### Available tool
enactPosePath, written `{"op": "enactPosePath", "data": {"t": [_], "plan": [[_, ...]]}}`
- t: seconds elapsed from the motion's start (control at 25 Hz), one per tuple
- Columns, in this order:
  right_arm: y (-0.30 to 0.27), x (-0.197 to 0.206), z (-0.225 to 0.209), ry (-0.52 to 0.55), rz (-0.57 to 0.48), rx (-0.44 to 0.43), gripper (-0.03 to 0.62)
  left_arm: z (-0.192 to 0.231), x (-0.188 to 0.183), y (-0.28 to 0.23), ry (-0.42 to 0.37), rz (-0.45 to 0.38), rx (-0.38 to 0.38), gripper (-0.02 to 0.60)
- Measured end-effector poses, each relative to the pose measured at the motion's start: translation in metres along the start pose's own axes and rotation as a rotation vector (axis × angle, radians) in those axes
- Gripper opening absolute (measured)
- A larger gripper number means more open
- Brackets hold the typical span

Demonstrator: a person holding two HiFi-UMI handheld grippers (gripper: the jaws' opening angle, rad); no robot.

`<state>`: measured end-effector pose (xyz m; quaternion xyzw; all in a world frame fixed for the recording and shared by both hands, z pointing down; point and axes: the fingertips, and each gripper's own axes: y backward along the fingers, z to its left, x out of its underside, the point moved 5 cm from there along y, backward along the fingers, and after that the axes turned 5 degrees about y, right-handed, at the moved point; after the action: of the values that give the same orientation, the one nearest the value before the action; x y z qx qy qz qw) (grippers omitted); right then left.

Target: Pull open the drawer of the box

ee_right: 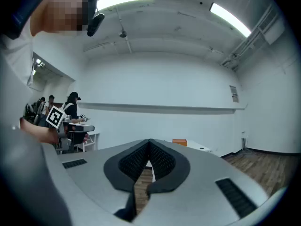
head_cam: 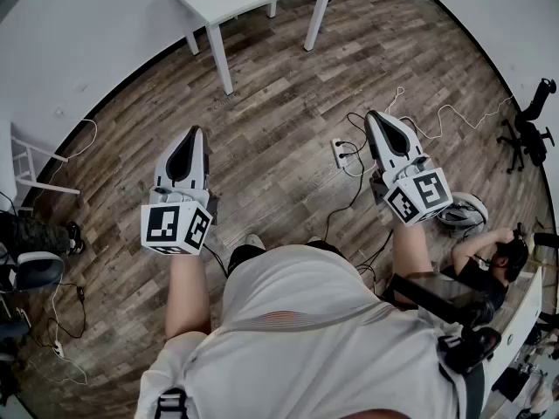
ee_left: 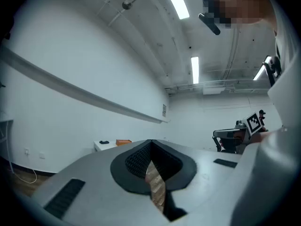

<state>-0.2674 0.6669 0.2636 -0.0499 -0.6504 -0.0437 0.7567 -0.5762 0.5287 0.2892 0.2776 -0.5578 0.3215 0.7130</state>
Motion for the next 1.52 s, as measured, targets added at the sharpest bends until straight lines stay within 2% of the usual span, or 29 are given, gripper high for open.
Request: {"op": "enactPosePath", "data": {"t": [0.16, 0.28, 0.6, 0.76, 1.2, 1.36, 1.52], "plan": [[-0.035, -0.003, 0.033, 0.051, 0.007, -0.015, 0.002, 0.044, -0.002, -0.005, -0.002, 0.016, 0.012, 0.009], [-0.061, -0.001, 0.039, 0.047, 0.027, -0.021, 0.002, 0.064, -0.003, -0.019, -0.01, 0.029, 0.025, 0.009], [-0.118, 0.021, -0.004, -0.009, 0.022, -0.021, 0.002, 0.085, 0.003, -0.092, -0.007, 0.064, 0.038, 0.009], [-0.154, 0.034, -0.053, -0.026, 0.004, -0.033, 0.002, 0.085, 0.004, -0.151, -0.019, 0.07, 0.022, 0.009], [-0.239, 0.061, -0.258, -0.074, 0.003, -0.043, 0.002, 0.047, 0.01, -0.345, -0.021, 0.056, -0.03, 0.008], [-0.273, 0.077, -0.299, -0.109, -0.006, -0.068, 0.002, 0.042, 0.012, -0.388, -0.042, 0.076, -0.052, 0.009], [-0.306, 0.091, -0.315, -0.14, -0.007, -0.099, 0.002, 0.055, 0.013, -0.415, -0.048, 0.088, -0.083, 0.009]]}}
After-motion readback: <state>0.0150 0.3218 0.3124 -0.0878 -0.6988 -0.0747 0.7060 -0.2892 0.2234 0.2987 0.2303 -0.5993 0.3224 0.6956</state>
